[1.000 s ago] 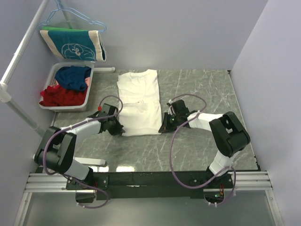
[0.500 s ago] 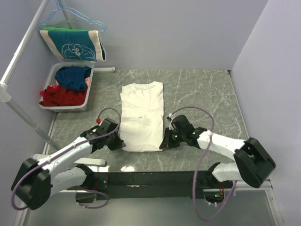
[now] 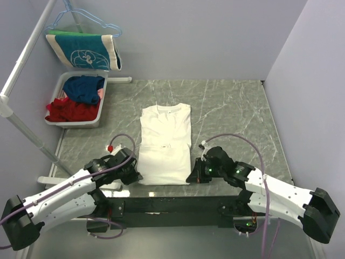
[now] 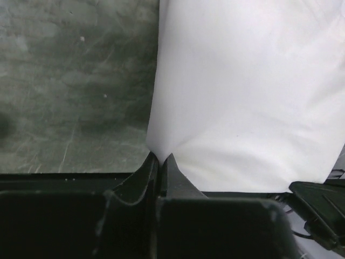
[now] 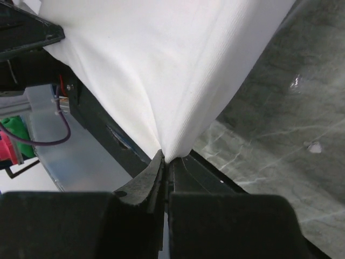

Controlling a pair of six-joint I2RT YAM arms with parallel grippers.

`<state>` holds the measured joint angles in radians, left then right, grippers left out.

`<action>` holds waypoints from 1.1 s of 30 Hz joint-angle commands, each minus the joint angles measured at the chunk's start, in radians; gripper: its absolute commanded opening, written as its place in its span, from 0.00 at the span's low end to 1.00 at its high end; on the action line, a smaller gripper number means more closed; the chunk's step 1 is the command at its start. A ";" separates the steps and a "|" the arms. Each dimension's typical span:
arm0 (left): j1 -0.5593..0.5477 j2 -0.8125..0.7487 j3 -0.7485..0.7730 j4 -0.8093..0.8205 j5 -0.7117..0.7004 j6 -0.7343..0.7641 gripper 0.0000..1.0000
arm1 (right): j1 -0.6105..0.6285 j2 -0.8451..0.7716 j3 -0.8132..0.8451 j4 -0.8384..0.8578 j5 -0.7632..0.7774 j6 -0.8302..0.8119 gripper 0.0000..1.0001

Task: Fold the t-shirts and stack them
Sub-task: Fold the tshirt

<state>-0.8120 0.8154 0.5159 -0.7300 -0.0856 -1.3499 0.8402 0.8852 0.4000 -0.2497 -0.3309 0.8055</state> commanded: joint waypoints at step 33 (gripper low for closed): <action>0.244 0.606 0.762 0.023 -0.344 0.383 0.01 | -0.285 0.395 0.592 -0.099 0.218 -0.226 0.00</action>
<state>-0.6258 1.3491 1.1957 -0.7982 -0.4072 -1.1046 0.5972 1.1992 0.8970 -0.3946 -0.1120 0.6445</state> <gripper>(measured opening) 0.033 0.020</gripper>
